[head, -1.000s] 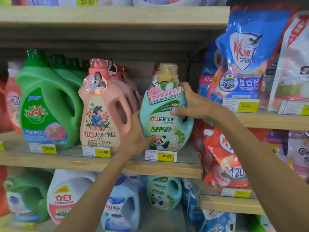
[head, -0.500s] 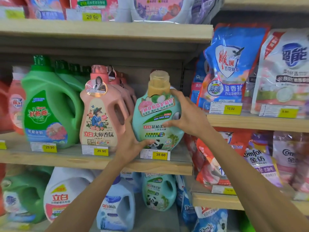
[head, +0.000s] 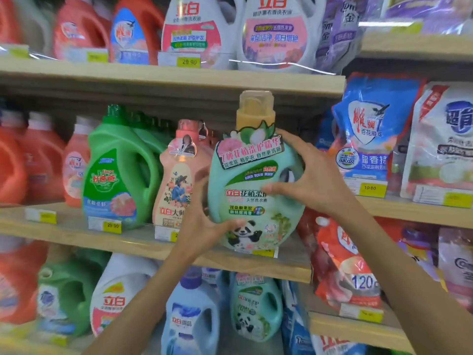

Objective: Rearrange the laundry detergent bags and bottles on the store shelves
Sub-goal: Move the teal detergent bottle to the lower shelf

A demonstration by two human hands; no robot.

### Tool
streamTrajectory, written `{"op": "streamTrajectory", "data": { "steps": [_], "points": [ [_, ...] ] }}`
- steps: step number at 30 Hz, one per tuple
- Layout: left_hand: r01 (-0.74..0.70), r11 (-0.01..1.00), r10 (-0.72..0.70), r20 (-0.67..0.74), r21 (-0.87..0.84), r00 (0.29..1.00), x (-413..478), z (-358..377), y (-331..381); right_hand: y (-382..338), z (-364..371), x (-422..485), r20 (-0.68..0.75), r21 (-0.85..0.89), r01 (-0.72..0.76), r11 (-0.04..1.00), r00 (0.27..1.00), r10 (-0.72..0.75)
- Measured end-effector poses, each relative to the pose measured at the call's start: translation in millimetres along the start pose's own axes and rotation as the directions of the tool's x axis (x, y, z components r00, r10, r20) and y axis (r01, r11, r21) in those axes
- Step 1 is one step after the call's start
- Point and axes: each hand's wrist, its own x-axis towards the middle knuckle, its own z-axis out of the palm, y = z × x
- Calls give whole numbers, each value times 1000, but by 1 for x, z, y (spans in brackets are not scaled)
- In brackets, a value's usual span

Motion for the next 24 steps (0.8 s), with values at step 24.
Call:
{"op": "streamTrajectory", "data": {
  "steps": [24],
  "points": [
    [657, 754, -650, 117, -31, 751, -246, -101, 4, -57, 128, -211, 415, 306, -630, 714, 763, 496]
  ]
}}
